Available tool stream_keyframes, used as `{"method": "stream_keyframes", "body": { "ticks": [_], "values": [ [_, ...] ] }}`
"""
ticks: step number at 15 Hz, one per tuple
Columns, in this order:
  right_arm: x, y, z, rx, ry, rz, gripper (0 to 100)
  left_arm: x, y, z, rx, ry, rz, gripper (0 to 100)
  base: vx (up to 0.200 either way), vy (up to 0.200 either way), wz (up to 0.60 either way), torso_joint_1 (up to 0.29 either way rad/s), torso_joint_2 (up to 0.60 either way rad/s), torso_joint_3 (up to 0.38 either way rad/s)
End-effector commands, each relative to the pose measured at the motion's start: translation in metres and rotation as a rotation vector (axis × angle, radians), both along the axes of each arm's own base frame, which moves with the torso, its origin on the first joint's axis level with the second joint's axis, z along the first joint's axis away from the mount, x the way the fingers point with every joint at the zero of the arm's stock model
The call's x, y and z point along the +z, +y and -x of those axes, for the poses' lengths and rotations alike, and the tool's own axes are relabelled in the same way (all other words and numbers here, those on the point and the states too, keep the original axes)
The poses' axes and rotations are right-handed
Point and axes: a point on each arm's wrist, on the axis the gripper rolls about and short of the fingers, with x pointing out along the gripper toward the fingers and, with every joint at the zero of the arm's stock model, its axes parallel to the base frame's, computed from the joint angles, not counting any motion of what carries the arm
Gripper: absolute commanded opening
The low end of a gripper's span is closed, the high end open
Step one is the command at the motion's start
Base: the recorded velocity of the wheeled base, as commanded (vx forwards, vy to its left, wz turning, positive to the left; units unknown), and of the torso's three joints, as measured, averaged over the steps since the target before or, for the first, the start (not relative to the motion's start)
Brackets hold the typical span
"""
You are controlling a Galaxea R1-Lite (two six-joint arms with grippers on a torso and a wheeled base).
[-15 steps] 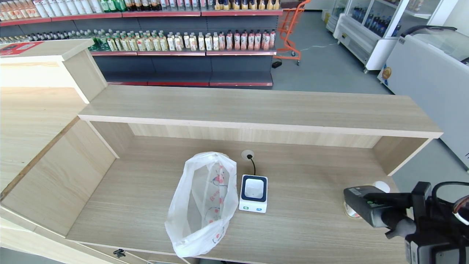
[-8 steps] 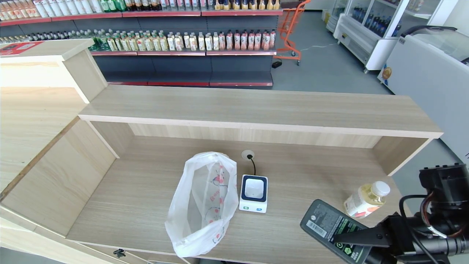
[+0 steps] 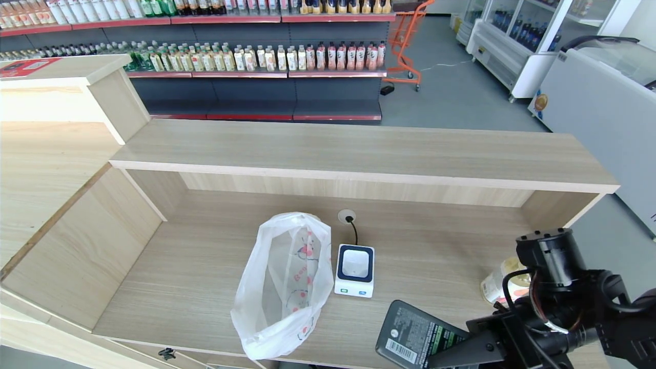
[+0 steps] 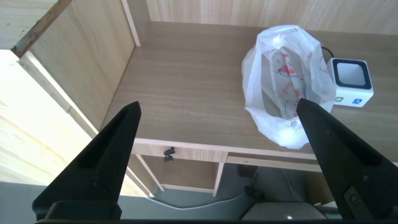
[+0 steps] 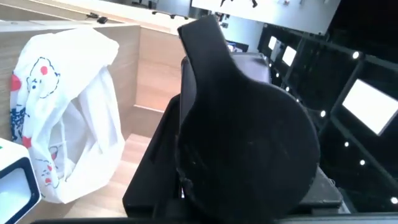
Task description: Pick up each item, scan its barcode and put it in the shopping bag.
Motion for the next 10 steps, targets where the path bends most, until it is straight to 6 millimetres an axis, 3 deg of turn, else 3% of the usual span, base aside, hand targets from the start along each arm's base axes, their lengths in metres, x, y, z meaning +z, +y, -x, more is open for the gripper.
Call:
{"method": "stream_keyframes", "body": {
  "ticks": [1,10],
  "values": [
    [-0.0098,0.0078,-0.005,0.033,-0.005,0.007,0,0.0,0.0,-0.0001,0.0,0.001,0.0,100,0.0,0.0,0.0,0.0,0.0,0.0],
    [-0.0098,0.0075,-0.0051,0.033,-0.004,0.006,0,0.0,0.0,-0.0001,0.0,0.001,0.0,100,0.0,0.0,0.0,0.0,0.0,0.0]
  ]
}}
